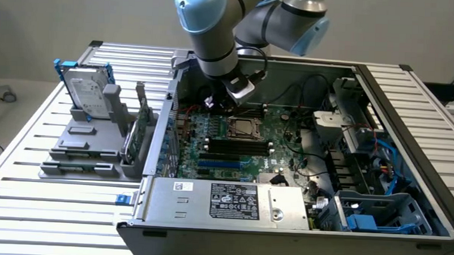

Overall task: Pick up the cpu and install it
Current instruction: 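Install the first cpu locking lever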

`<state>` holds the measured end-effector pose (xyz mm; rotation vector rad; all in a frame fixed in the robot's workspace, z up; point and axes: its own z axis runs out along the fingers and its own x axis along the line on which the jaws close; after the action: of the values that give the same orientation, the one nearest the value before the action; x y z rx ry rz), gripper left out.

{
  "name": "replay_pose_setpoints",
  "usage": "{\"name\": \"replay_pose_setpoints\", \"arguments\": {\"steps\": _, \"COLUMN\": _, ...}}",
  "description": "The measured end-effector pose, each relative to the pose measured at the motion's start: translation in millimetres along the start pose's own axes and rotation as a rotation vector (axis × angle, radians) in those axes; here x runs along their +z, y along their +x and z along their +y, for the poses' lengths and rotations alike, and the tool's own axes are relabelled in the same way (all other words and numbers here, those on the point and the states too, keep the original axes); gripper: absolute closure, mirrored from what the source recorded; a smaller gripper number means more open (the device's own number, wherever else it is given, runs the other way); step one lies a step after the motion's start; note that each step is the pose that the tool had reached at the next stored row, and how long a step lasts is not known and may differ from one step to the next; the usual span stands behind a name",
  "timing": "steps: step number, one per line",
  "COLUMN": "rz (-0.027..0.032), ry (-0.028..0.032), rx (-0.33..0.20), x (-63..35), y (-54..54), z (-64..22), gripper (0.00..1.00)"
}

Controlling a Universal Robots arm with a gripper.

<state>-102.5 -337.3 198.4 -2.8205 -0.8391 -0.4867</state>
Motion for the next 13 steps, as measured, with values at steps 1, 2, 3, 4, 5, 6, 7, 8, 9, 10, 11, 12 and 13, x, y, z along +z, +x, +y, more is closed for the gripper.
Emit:
{"name": "replay_pose_setpoints", "arguments": {"steps": 1, "rz": 0.0001, "ry": 0.0, "rx": 0.0, "x": 0.2, "y": 0.4, "z": 0.3, "gripper": 0.89}}
{"name": "replay_pose_setpoints", "arguments": {"steps": 2, "rz": 0.0, "ry": 0.0, "rx": 0.0, "x": 0.4, "y": 0.8, "z": 0.6, "gripper": 0.89}}
{"name": "replay_pose_setpoints", "arguments": {"steps": 3, "rz": 0.0001, "ry": 0.0, "rx": 0.0, "x": 0.7, "y": 1.2, "z": 0.9, "gripper": 0.89}}
{"name": "replay_pose_setpoints", "arguments": {"steps": 4, "rz": 0.0001, "ry": -0.0001, "rx": 0.0, "x": 1.0, "y": 1.6, "z": 1.2, "gripper": 0.89}}
{"name": "replay_pose_setpoints", "arguments": {"steps": 5, "rz": 0.0001, "ry": -0.0002, "rx": 0.0, "x": 1.2, "y": 2.0, "z": 1.5, "gripper": 0.89}}
{"name": "replay_pose_setpoints", "arguments": {"steps": 6, "rz": 0.0001, "ry": -0.0001, "rx": 0.0, "x": 1.5, "y": 2.4, "z": 1.9, "gripper": 0.89}}
{"name": "replay_pose_setpoints", "arguments": {"steps": 7, "rz": 0.0001, "ry": -0.0002, "rx": 0.0, "x": 1.8, "y": 2.9, "z": 2.3, "gripper": 0.89}}
{"name": "replay_pose_setpoints", "arguments": {"steps": 8, "rz": 0.0001, "ry": -0.0002, "rx": 0.0, "x": 2.0, "y": 3.3, "z": 2.6, "gripper": 0.89}}
{"name": "replay_pose_setpoints", "arguments": {"steps": 9, "rz": 0.0001, "ry": -0.0003, "rx": 0.0, "x": 2.3, "y": 3.7, "z": 2.9, "gripper": 0.89}}
{"name": "replay_pose_setpoints", "arguments": {"steps": 10, "rz": 0.0001, "ry": -0.0003, "rx": 0.0, "x": 2.6, "y": 4.2, "z": 3.3, "gripper": 0.89}}
{"name": "replay_pose_setpoints", "arguments": {"steps": 11, "rz": 0.0001, "ry": -0.0003, "rx": 0.0, "x": 2.9, "y": 4.5, "z": 3.6, "gripper": 0.89}}
{"name": "replay_pose_setpoints", "arguments": {"steps": 12, "rz": 0.0001, "ry": -0.0004, "rx": 0.0, "x": 3.2, "y": 4.9, "z": 3.9, "gripper": 0.89}}
{"name": "replay_pose_setpoints", "arguments": {"steps": 13, "rz": 0.0001, "ry": -0.0005, "rx": 0.0, "x": 3.4, "y": 5.2, "z": 4.1, "gripper": 0.89}}
